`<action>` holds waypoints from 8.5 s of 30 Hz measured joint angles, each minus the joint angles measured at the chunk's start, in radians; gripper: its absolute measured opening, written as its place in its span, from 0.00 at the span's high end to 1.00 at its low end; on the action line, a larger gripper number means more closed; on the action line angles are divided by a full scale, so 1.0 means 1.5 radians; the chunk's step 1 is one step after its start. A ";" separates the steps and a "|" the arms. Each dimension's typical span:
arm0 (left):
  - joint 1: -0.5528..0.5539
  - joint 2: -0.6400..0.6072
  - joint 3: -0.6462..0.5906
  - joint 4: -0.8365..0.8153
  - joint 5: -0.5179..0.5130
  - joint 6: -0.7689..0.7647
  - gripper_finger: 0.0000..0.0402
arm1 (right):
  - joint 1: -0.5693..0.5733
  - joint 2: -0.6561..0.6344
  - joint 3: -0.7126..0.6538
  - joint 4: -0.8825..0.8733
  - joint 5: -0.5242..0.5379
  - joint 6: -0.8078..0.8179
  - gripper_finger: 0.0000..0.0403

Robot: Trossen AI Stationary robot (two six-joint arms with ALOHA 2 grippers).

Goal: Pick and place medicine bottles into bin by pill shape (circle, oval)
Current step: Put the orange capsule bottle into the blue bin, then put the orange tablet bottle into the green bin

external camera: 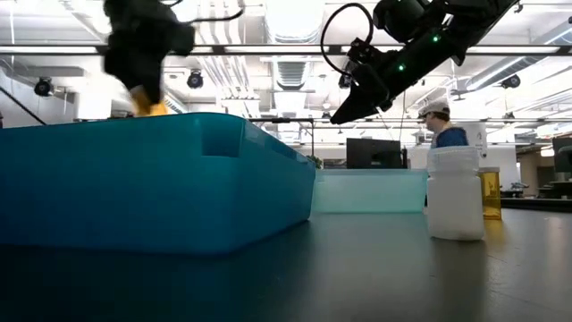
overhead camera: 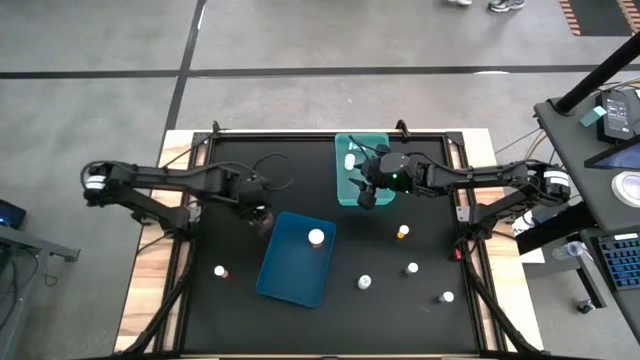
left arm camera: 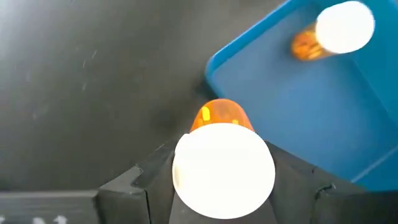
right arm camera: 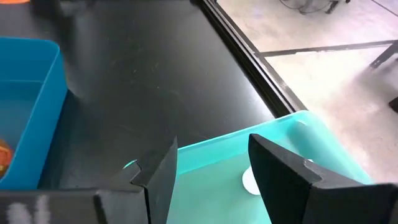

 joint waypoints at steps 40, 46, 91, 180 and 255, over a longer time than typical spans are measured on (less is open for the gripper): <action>-0.065 0.334 0.212 0.018 0.016 0.141 0.54 | 0.000 0.000 0.000 -0.004 0.000 -0.039 0.53; -0.063 0.333 0.175 0.055 0.016 0.142 0.54 | 0.000 0.000 -0.001 -0.003 0.000 -0.039 0.53; -0.051 0.309 0.168 0.020 -0.030 0.184 0.45 | 0.000 -0.001 -0.001 -0.004 0.000 -0.033 0.53; -0.172 -0.239 -0.294 0.672 -0.391 0.705 0.45 | 0.169 0.005 0.028 -0.643 -0.166 0.857 0.59; -0.172 -0.245 -0.296 0.689 -0.392 0.718 0.45 | -0.325 0.448 0.662 -0.858 -0.162 0.121 0.73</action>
